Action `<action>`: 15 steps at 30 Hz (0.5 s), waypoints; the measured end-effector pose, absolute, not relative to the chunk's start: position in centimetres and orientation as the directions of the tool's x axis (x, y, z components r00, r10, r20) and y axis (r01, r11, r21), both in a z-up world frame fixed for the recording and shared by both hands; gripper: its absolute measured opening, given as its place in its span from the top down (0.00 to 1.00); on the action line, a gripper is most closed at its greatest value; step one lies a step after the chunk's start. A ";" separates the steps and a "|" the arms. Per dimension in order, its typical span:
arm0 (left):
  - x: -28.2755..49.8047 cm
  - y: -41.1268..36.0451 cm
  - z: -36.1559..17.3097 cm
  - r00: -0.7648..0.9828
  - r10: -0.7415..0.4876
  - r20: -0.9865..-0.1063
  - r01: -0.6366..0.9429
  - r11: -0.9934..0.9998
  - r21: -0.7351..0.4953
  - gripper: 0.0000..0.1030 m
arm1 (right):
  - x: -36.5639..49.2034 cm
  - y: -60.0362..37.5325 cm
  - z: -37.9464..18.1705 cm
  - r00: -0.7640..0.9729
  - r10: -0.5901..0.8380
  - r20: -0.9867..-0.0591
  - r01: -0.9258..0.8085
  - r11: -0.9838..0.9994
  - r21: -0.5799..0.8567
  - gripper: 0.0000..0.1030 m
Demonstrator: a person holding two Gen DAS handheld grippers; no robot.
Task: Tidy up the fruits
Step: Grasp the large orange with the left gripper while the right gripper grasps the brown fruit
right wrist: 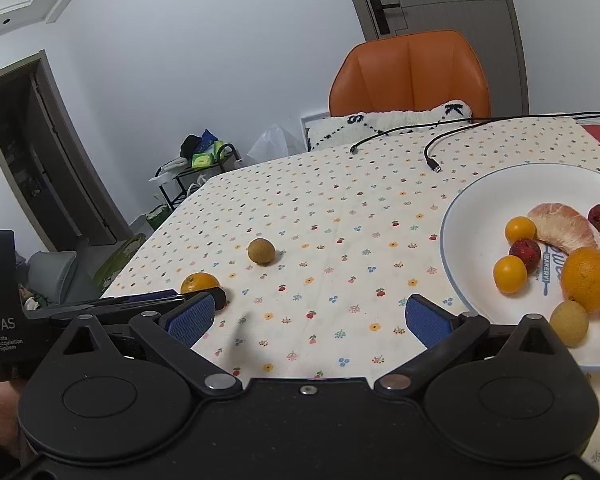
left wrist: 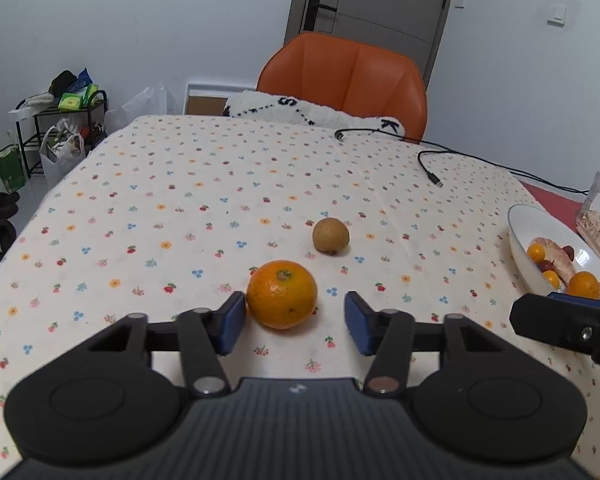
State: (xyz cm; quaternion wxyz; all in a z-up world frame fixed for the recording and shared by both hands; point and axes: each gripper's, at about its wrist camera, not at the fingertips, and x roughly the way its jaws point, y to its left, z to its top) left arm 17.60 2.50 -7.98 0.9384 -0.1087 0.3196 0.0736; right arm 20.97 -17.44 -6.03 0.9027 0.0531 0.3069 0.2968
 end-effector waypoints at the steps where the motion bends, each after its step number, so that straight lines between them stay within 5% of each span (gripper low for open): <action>1: 17.7 2.6 -8.1 0.785 0.074 -0.615 -0.212 0.965 -0.155 0.61 | 21.0 -17.5 -6.1 0.635 0.568 -0.524 -0.501 0.819 0.281 0.00; 15: 17.0 4.6 -7.3 0.795 0.069 -0.603 -0.230 0.954 -0.194 0.64 | 23.0 -15.8 -6.2 0.619 0.573 -0.537 -0.513 0.813 0.277 0.00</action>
